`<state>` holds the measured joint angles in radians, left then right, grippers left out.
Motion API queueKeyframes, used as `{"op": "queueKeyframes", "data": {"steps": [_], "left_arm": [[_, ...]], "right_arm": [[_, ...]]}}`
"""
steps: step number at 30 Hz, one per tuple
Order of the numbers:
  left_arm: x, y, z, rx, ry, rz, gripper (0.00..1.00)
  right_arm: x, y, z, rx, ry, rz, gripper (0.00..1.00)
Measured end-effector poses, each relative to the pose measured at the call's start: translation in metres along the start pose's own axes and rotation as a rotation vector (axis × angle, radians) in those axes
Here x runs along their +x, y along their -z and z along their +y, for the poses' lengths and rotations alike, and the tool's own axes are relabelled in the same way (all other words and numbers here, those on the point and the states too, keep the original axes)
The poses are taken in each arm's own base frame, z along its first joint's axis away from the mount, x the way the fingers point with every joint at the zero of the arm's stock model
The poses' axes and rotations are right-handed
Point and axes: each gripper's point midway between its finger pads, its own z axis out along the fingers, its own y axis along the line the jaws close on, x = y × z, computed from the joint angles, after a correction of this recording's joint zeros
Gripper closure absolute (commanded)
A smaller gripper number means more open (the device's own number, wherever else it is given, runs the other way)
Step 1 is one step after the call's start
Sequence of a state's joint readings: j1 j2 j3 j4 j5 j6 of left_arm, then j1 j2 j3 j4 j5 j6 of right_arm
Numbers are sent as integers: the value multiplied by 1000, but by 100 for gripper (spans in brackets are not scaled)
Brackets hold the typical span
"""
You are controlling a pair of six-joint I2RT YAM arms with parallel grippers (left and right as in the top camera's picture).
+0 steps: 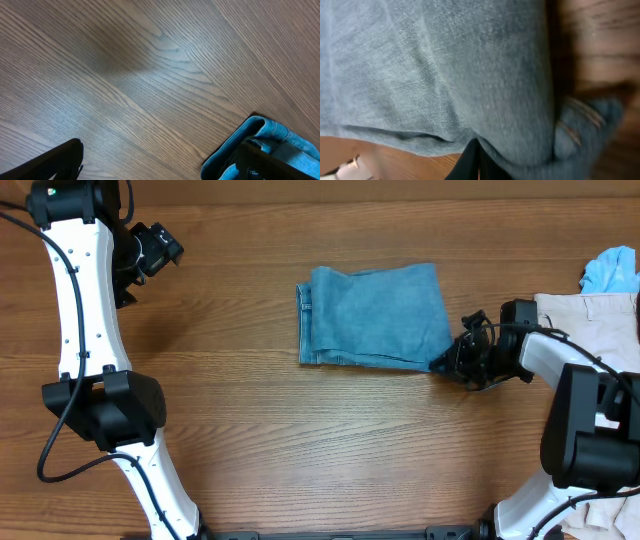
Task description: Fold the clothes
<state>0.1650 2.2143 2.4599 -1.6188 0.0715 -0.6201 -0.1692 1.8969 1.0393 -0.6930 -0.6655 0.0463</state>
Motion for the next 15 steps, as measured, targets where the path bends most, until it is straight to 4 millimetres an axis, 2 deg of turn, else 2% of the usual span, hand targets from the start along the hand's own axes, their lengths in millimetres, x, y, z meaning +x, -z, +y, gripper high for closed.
{"op": "queueKeyframes", "data": {"steps": [2, 3, 6, 7, 10, 15], "left_arm": [[0, 0, 0, 0, 0, 1, 0], [0, 0, 0, 0, 0, 1, 0], [0, 0, 0, 0, 0, 0, 0], [0, 0, 0, 0, 0, 0, 0], [0, 0, 0, -1, 0, 1, 0], [0, 0, 0, -1, 0, 1, 0]], "right_arm": [[-3, 11, 9, 1, -24, 22, 96], [-11, 20, 20, -12, -17, 17, 96], [-41, 52, 69, -96, 85, -58, 96], [-48, 58, 100, -163, 172, -91, 96], [-38, 46, 146, -250, 301, -67, 96], [-1, 10, 209, -336, 493, 18, 96]]}}
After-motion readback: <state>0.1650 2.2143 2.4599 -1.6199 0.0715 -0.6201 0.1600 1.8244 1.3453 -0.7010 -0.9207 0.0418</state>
